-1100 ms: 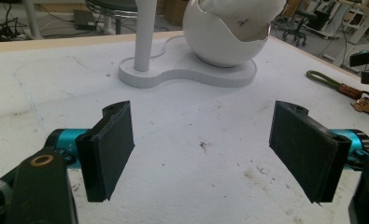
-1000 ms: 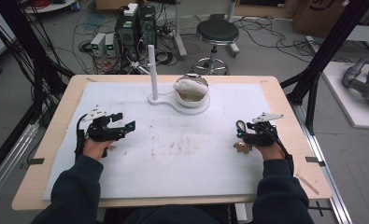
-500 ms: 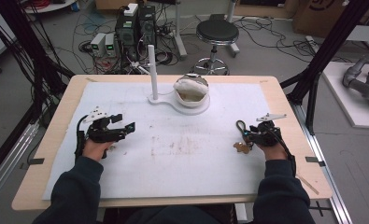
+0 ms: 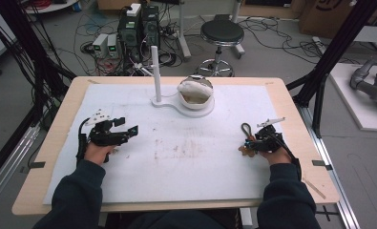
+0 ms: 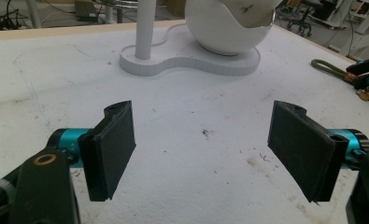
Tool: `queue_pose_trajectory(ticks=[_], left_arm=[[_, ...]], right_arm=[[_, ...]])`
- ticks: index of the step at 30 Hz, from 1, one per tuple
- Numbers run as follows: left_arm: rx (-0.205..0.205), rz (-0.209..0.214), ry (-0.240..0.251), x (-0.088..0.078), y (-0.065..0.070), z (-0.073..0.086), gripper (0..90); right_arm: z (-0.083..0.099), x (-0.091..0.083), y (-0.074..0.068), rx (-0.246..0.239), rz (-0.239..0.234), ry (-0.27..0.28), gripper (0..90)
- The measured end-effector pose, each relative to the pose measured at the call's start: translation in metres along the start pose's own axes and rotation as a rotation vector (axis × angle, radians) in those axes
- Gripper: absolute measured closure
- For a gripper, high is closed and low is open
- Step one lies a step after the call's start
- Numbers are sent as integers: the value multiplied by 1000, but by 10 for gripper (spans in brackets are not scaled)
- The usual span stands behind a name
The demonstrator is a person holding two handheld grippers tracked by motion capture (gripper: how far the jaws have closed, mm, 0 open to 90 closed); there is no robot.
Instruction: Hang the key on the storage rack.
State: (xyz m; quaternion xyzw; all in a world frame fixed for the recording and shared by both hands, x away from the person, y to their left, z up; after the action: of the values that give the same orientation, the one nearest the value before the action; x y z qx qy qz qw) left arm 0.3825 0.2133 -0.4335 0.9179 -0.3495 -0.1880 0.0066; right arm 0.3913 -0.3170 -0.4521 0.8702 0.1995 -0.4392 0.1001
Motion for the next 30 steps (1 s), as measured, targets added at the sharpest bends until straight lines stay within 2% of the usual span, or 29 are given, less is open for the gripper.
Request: queue_pose_trajectory(ticks=[2, 5, 7, 11, 15, 18, 19, 20, 21, 24, 25, 26, 27, 28, 29, 30], left_arm=[[-1, 0, -3, 0, 0, 0, 230], [-2, 1, -5, 0, 1, 1, 230], [-1, -1, -7, 1, 1, 1, 231], [-4, 0, -11, 1, 1, 1, 234], [-3, 0, -16, 2, 1, 2, 236], [6, -6, -18, 2, 1, 2, 236], [3, -14, -16, 1, 1, 1, 235], [1, -18, -12, 1, 0, 1, 235], [-2, -22, -10, 0, -1, 1, 236], [-10, -27, -6, 0, -3, 1, 235], [-11, -30, -8, 0, -4, 2, 235], [-10, -29, -10, 0, -4, 2, 235], [-8, -27, -10, 1, -4, 2, 235], [-10, -27, -9, 1, -4, 2, 235], [-6, -29, -12, 0, -3, 2, 235], [-4, -32, -12, 0, -3, 2, 235]], right_arm=[[-1, -1, -1, -8, -2, -12, 539], [-3, -2, -6, -44, -31, -27, 706], [-4, -2, -9, -53, -16, -33, 729], [-4, -2, -7, -41, -32, -33, 739], [-4, -2, -9, -38, -20, -31, 750], [-4, -3, -8, -16, -43, -20, 759], [-6, -4, -10, -8, -70, 9, 760], [-6, -4, -10, -8, -70, 9, 760], [-8, -5, -11, -13, -83, 34, 760], [-15, -12, -18, -14, -147, 141, 760], [-21, -16, -23, -26, -184, 209, 760], [-21, -16, -23, -26, -184, 209, 760], [-26, -20, -31, -50, -214, 267, 759], [-26, -20, -31, -50, -214, 267, 759], [-32, -24, -39, -73, -230, 310, 759], [-32, -24, -39, -73, -230, 310, 759]])
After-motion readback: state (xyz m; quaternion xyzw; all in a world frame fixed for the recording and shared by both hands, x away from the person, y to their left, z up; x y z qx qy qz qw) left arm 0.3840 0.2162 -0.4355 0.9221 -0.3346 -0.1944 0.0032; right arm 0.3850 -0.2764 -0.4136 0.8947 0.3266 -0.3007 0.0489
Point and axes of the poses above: each handheld gripper's, and its own axes: x roughly forward along the jaws, z roughly out of its underside, y roughly to its right, the point moved 2 cm from there along x, roughly forward along the jaws, and after that the axes turned 4 degrees about x, right-handed, at the moved point
